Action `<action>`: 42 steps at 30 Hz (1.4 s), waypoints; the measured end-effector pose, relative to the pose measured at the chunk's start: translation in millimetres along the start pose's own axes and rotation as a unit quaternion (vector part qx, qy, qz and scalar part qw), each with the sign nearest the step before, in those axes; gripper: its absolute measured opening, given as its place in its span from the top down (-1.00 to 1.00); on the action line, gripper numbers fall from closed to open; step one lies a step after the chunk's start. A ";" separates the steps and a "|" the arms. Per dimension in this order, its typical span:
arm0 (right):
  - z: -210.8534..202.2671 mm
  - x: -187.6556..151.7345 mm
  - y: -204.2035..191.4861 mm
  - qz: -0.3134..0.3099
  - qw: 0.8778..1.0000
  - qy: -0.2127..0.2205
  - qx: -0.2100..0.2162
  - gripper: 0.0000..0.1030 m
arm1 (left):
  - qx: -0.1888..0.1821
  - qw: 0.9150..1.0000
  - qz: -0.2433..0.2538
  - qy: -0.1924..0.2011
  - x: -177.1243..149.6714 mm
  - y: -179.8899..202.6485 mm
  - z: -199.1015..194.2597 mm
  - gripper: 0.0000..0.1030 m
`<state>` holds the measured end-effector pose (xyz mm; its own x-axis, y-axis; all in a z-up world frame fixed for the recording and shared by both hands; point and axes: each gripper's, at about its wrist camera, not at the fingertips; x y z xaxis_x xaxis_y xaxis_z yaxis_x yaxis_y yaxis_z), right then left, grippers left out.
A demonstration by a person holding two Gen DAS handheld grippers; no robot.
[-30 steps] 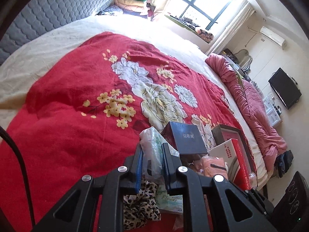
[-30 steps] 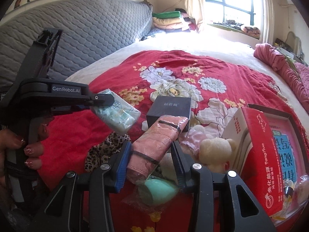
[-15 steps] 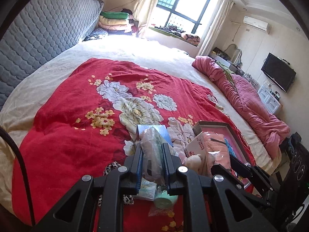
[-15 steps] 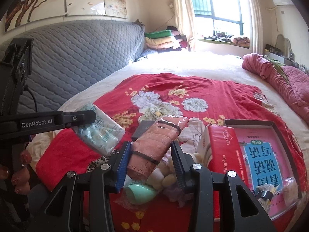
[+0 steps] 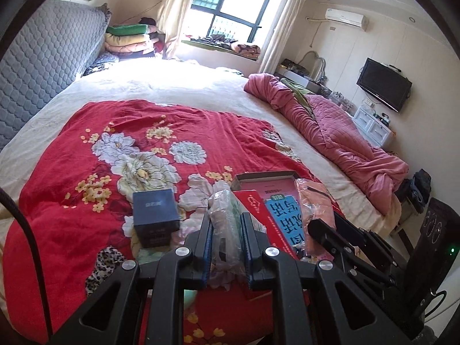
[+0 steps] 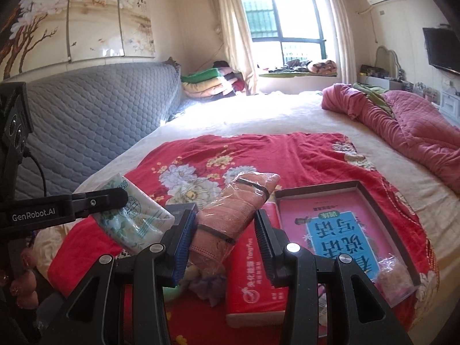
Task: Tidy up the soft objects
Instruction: 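Carry the packet and the pink roll over the pink book box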
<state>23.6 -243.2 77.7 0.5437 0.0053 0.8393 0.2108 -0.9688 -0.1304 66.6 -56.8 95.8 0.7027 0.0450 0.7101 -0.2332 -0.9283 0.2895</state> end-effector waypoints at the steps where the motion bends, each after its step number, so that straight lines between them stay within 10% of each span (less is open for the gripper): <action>1: -2.5 0.6 6.4 0.005 1.000 0.002 -0.006 0.16 | -0.003 1.000 0.002 -0.004 0.3 6.5 2.1 0.65; 26: -37.5 -21.5 133.9 0.113 0.988 0.023 -0.101 0.16 | -0.054 0.989 0.094 -0.099 6.6 137.5 111.7 0.65; 42: -9.9 -47.8 158.2 0.121 0.987 -0.042 -0.102 0.15 | 0.044 0.962 0.205 -0.176 -14.0 170.3 192.2 0.65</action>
<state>23.0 -399.1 22.2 0.6252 -0.2201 0.7488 -0.0966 -0.9739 -0.2056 146.3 -286.4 11.8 0.7519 -0.4450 0.4864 -0.4921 -0.8698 -0.0350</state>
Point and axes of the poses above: each gripper's, at about its wrist camera, not at the fingertips, and z roughly the way its jaws point, y to its right, x to its top, and after that the axes turned 1 degree about x, right-handed
